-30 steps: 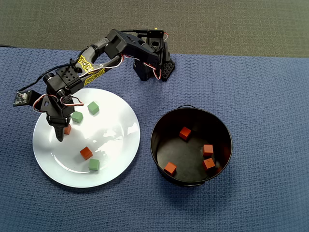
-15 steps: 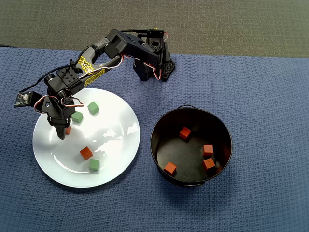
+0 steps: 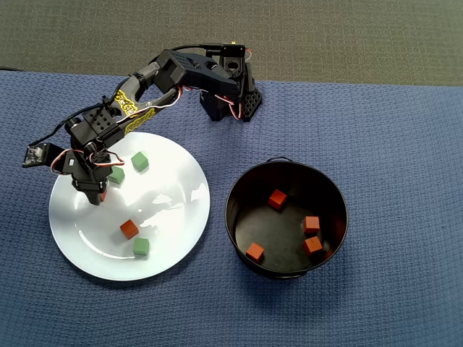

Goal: Pick up the red cubes from the white plate and place them in the black recipient

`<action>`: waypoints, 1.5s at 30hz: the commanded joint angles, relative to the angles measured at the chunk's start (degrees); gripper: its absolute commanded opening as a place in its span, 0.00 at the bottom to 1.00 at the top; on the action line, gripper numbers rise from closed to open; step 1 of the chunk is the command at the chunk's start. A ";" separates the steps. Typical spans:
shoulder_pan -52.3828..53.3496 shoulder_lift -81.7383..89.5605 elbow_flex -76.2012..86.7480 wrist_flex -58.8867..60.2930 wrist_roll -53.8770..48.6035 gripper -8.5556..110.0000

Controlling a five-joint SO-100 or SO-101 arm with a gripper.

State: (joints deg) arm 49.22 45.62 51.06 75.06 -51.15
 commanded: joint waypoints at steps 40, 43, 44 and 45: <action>-64.42 57.04 24.61 3.16 34.45 0.26; -61.44 55.28 19.25 6.15 34.37 0.32; -59.24 54.32 16.52 7.65 34.10 0.33; -57.13 53.35 13.89 9.58 32.70 0.33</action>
State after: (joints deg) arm -12.22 99.32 73.39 80.95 -16.44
